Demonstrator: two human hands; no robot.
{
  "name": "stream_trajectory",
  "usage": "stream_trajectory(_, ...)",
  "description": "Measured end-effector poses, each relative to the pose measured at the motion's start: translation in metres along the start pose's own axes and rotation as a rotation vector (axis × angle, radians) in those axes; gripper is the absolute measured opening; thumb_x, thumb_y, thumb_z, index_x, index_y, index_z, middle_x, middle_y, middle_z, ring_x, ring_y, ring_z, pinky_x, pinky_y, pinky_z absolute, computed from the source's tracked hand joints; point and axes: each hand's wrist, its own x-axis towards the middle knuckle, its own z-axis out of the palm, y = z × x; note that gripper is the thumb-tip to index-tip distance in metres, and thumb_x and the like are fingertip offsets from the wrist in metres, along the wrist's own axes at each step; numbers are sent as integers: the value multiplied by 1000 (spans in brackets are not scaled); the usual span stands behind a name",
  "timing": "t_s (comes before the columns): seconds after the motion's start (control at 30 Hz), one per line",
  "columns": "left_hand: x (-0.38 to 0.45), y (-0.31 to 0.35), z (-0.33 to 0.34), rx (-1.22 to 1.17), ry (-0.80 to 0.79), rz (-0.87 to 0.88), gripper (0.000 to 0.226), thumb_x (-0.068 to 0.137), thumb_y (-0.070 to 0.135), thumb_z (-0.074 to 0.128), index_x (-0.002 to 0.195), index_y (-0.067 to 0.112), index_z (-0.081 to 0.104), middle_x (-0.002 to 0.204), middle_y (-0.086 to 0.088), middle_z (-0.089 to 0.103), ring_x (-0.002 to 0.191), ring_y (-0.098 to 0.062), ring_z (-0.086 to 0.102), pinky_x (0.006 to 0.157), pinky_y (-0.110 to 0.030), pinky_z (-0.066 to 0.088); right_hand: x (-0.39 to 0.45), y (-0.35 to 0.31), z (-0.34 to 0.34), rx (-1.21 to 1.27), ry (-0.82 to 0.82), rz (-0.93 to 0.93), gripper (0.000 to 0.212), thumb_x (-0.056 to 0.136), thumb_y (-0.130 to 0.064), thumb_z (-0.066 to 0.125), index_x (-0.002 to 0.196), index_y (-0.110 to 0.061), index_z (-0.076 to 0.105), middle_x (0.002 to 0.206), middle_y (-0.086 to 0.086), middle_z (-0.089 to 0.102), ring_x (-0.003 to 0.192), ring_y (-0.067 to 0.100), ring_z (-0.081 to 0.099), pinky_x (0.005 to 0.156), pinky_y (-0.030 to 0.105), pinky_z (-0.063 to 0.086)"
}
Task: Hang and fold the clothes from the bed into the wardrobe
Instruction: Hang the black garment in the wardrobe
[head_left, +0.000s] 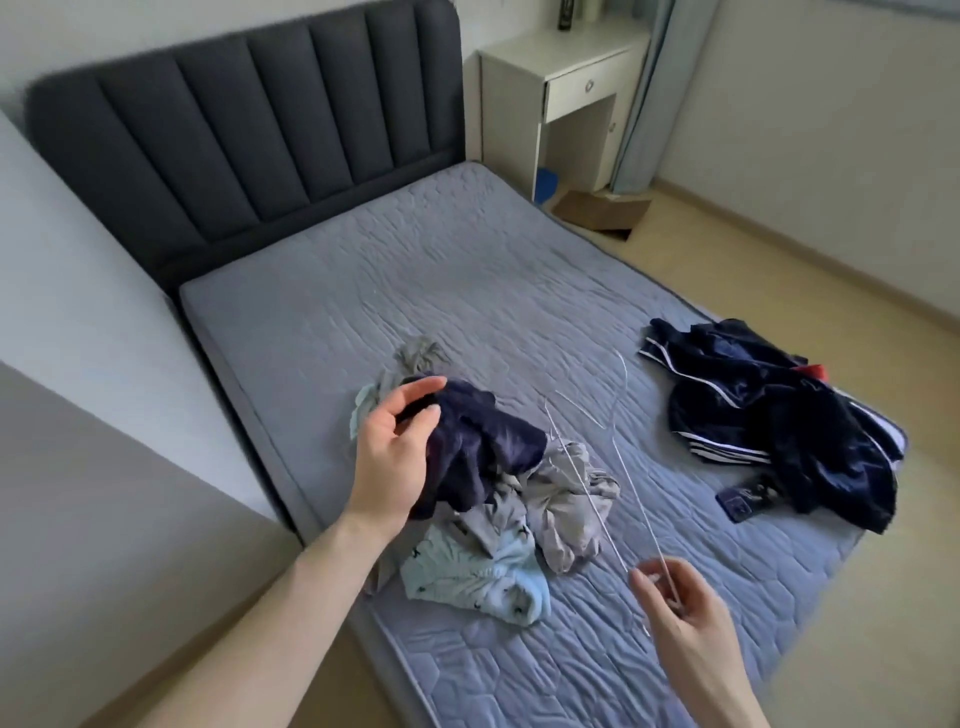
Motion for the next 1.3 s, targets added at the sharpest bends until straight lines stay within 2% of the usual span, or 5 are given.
stream_trajectory(0.33, -180, 136, 58, -215, -251, -21, 52, 85, -4, 54, 124, 25, 73, 113, -7, 75, 111, -22, 71, 98, -32, 56, -93, -85, -19, -26, -349, -252, 65, 57, -65, 92, 98, -38, 49, 106, -20, 69, 65, 5, 61, 65, 27, 56)
stream_trajectory(0.67, -303, 137, 50, 446, 349, 203, 41, 73, -2, 67, 89, 34, 78, 97, 12, 74, 85, -3, 73, 80, -17, 57, -164, -79, -35, 18, -740, -196, 92, 44, -70, 95, 98, -14, 46, 89, 3, 70, 78, 9, 67, 76, 40, 60)
stream_trajectory(0.83, -349, 125, -5, 796, 572, 223, 10, 68, 29, 73, 75, 35, 72, 84, 19, 63, 75, -2, 64, 65, -21, 51, -207, -84, -29, 36, -740, -168, 51, 59, -32, 83, 85, -18, 41, 66, 0, 57, 53, 14, 56, 49, 29, 48)
stream_trajectory(1.0, -398, 97, -65, 1179, 573, 161, 24, 80, 35, 72, 80, 32, 48, 92, 16, 46, 83, -8, 50, 59, -32, 41, -220, -118, -18, 97, -779, -251, 44, 58, -20, 70, 85, -19, 35, 68, 0, 41, 55, 15, 39, 48, 32, 35)
stream_trajectory(1.3, -480, 56, -137, 943, 543, -212, 16, 82, 18, 57, 71, 24, 46, 68, 5, 58, 69, -19, 58, 52, -32, 31, -283, -168, 8, 107, -883, -486, 40, 51, -19, 63, 72, -33, 33, 61, -12, 34, 52, 11, 30, 42, 23, 30)
